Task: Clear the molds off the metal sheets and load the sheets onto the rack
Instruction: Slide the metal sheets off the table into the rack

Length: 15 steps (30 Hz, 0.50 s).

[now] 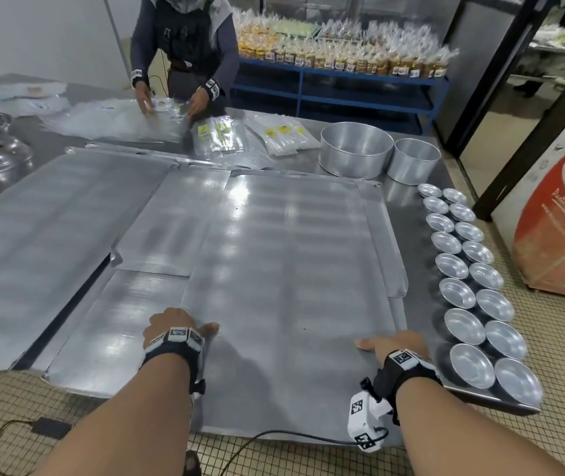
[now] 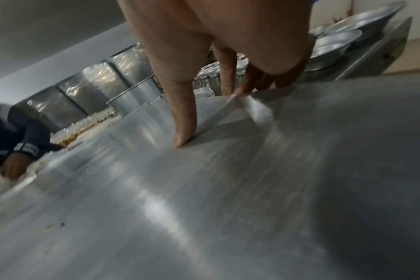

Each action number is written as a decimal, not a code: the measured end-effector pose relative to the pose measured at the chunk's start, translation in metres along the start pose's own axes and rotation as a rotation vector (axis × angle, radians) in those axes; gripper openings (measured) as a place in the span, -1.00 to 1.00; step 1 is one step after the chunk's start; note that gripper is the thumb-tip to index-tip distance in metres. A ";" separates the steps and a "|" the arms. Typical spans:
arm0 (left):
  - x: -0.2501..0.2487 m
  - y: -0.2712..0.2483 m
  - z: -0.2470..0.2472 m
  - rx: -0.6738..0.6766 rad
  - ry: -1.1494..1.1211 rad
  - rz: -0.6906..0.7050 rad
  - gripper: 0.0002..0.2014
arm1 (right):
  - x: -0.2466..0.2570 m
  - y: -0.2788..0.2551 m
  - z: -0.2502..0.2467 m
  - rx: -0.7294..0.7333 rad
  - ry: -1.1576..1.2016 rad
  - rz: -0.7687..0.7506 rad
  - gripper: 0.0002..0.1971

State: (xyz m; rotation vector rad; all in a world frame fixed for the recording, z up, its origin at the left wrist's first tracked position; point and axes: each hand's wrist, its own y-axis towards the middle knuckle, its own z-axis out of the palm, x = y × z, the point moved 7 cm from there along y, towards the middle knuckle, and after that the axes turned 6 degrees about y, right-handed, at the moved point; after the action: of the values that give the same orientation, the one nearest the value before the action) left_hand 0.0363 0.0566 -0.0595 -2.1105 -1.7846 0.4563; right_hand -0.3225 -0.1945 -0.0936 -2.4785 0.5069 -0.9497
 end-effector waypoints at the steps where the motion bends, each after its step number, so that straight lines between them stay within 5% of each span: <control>1: 0.000 -0.002 -0.001 -0.006 -0.008 -0.006 -0.12 | 0.003 -0.007 -0.003 0.003 -0.013 0.005 -0.18; 5: 0.006 -0.003 0.007 0.027 -0.099 -0.059 -0.04 | 0.010 -0.019 -0.005 0.076 -0.046 0.011 -0.31; 9: 0.011 0.001 0.019 0.115 -0.285 -0.099 -0.05 | 0.010 -0.019 -0.003 -0.020 0.024 -0.007 -0.21; 15: -0.010 0.000 0.005 0.171 -0.094 0.129 -0.36 | 0.013 -0.023 0.007 -0.045 0.110 0.041 -0.09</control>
State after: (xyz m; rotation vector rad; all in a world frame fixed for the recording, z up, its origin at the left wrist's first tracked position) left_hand 0.0324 0.0467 -0.0633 -2.1229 -1.6008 0.7268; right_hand -0.3047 -0.1795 -0.0793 -2.4553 0.6196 -1.0743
